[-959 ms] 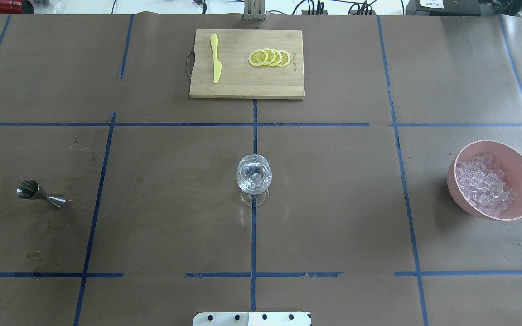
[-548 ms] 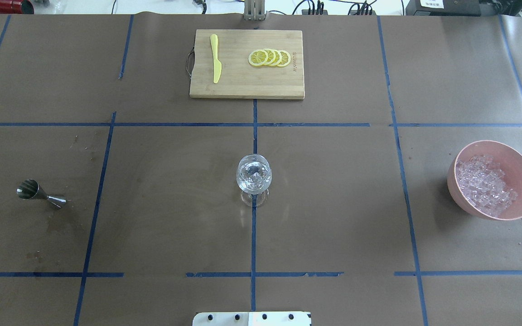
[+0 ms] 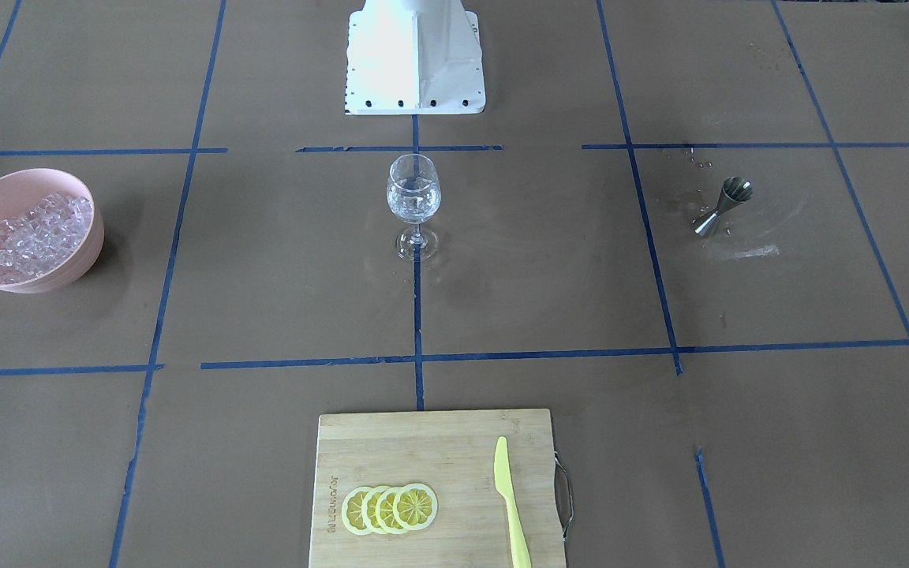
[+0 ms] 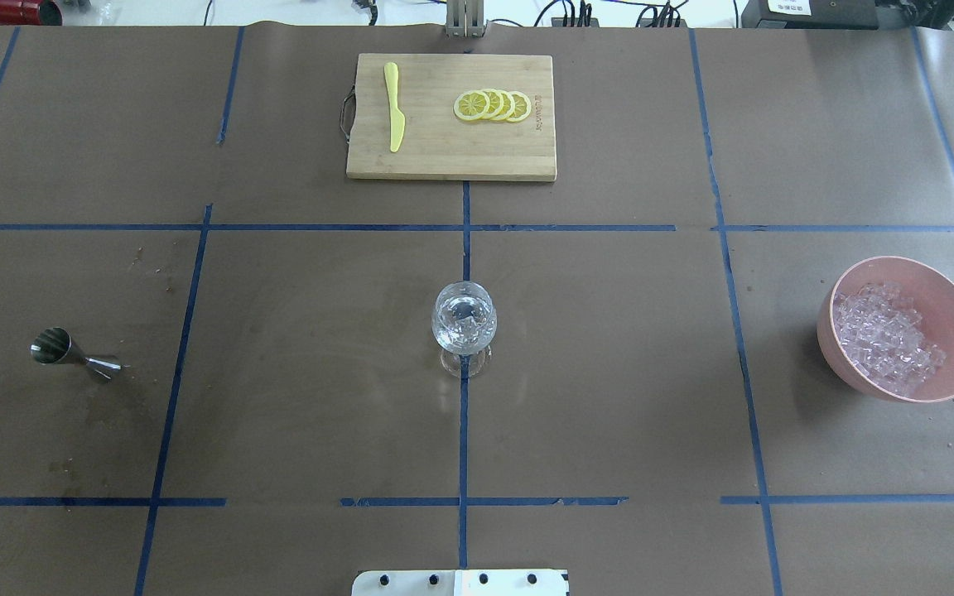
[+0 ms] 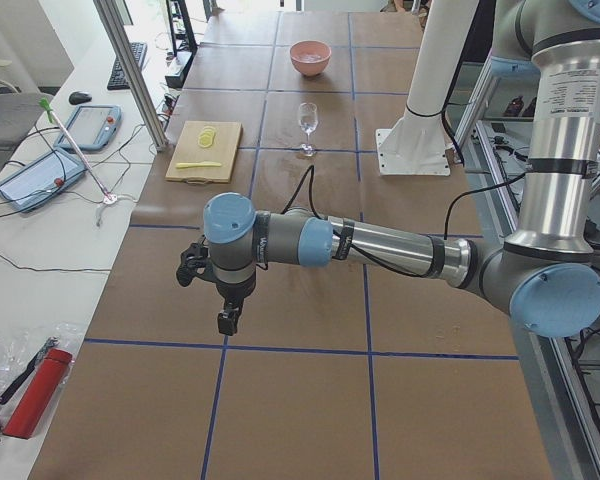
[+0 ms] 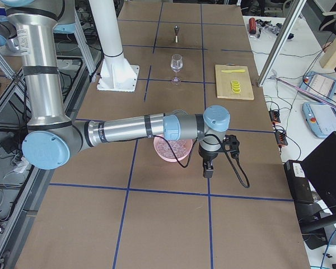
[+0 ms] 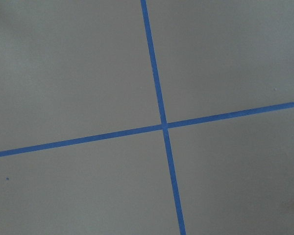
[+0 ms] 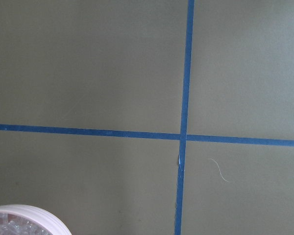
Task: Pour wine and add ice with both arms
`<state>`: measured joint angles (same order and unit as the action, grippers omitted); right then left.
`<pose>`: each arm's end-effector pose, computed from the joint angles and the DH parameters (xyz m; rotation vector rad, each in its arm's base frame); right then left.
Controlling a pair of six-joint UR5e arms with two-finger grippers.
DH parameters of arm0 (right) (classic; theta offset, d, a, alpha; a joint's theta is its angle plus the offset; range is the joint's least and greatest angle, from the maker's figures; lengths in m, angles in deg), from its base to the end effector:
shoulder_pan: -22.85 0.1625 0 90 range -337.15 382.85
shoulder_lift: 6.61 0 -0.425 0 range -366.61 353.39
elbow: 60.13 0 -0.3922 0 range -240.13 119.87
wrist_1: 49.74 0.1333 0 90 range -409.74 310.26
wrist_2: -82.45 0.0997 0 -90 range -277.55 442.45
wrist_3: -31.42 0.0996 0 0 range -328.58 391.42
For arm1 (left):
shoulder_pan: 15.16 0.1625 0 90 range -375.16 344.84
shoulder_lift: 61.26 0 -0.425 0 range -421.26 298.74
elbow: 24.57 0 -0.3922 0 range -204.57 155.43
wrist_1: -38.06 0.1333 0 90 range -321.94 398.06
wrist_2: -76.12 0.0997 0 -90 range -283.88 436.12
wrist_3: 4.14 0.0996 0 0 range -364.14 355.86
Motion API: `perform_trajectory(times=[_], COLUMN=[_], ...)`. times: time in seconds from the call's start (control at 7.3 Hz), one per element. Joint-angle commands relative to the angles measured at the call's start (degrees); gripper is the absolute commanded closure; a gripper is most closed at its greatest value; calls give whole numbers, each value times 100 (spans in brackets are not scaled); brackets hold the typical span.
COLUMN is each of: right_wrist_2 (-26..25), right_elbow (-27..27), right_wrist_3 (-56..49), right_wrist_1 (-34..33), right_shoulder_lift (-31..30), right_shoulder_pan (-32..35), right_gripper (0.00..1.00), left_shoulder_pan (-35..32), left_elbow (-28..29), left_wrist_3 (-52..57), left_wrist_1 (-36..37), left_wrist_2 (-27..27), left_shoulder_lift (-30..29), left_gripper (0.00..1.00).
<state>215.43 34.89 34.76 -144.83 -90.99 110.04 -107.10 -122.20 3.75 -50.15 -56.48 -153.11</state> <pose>0.0392 -0.5359 0.5759 0.0519 -0.7534 -0.0275 -0.0831 -0.5067 0.5820 0.1913 0.7293 0.1488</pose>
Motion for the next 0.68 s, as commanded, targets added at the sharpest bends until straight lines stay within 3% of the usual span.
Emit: perform_trajectory(times=[0.0,0.55], right_wrist_2=[18,27], right_elbow=[-1,-10], right_wrist_3=[62,71], right_wrist_1=[16,17], right_shoulder_lift=[-8,-8], right_shoulder_pan=[1,1], right_gripper=[0,0], left_shoulder_pan=[18,79], left_elbow=[200,289], left_wrist_3=[2,2], left_wrist_1=[-267,-267], left_wrist_2=[-246,-239], left_shoulder_lift=[44,44], left_gripper=[0,0])
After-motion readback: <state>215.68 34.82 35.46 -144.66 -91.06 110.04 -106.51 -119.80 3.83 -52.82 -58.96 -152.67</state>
